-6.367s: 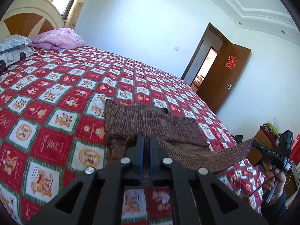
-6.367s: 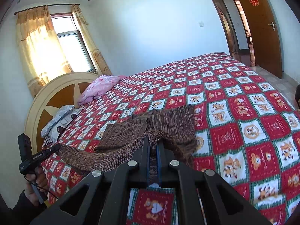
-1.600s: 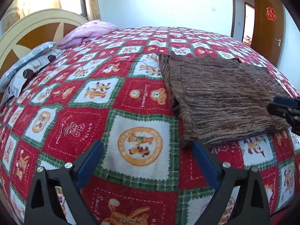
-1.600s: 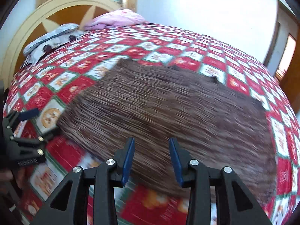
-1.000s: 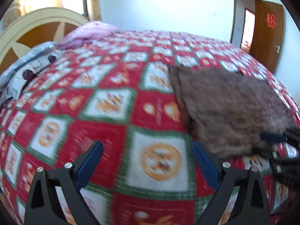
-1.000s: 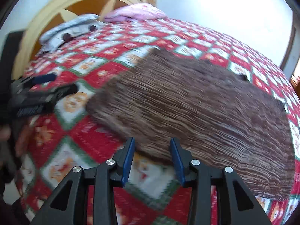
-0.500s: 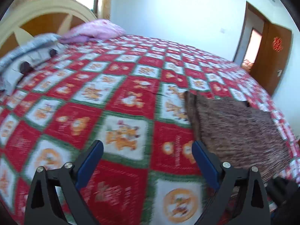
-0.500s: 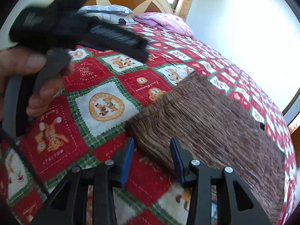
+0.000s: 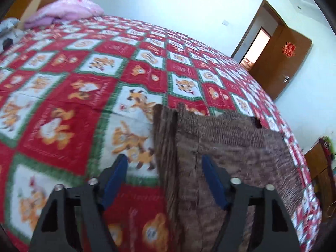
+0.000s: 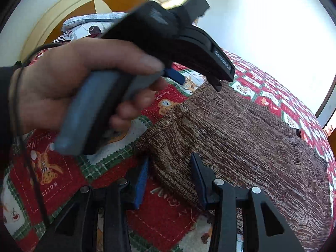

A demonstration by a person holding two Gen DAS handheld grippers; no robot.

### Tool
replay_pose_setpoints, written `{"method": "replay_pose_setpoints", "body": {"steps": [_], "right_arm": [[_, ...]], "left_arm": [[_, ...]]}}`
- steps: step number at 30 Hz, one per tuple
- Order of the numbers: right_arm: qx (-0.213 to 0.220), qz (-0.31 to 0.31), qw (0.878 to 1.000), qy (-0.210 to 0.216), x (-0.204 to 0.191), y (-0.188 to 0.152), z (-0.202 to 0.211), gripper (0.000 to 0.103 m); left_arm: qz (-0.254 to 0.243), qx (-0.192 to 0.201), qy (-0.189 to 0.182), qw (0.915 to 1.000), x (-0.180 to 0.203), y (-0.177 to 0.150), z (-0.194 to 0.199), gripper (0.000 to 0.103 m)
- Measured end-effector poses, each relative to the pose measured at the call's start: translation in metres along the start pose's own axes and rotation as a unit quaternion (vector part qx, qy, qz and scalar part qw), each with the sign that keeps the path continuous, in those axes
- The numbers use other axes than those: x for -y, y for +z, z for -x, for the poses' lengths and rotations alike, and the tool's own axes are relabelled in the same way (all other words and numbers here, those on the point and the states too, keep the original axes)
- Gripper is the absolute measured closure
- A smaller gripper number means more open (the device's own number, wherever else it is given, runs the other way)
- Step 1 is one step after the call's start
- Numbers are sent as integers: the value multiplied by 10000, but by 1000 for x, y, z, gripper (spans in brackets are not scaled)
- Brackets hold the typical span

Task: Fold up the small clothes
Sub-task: 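Grasp the folded sweater edge with the left tool while the right tool grasps beside it, then lift the held sweater edge and fold it over again with both tools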

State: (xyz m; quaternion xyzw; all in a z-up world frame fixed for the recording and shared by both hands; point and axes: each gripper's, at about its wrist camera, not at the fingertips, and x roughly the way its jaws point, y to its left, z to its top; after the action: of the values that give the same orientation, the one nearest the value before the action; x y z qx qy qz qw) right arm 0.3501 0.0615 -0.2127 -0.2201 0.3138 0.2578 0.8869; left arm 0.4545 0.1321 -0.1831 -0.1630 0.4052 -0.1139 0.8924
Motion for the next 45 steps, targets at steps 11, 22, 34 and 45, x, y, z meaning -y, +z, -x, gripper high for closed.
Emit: {"method": "replay_pose_setpoints", "body": {"steps": [11, 22, 34, 45], "right_arm": [[135, 113, 9997, -196, -9, -2, 1, 62], [241, 101, 9997, 23, -8, -5, 4, 86], [318, -972, 9925, 662, 36, 6, 42, 95], [680, -2287, 9661, 984, 119, -9, 101, 96]], "left_arm": [[-160, -152, -253, 9994, 6, 4, -19, 57], [436, -184, -806, 9956, -16, 5, -25, 90], [865, -319, -961, 9911, -13, 14, -9, 93], [946, 24, -1329, 9866, 41, 36, 25, 93]]}}
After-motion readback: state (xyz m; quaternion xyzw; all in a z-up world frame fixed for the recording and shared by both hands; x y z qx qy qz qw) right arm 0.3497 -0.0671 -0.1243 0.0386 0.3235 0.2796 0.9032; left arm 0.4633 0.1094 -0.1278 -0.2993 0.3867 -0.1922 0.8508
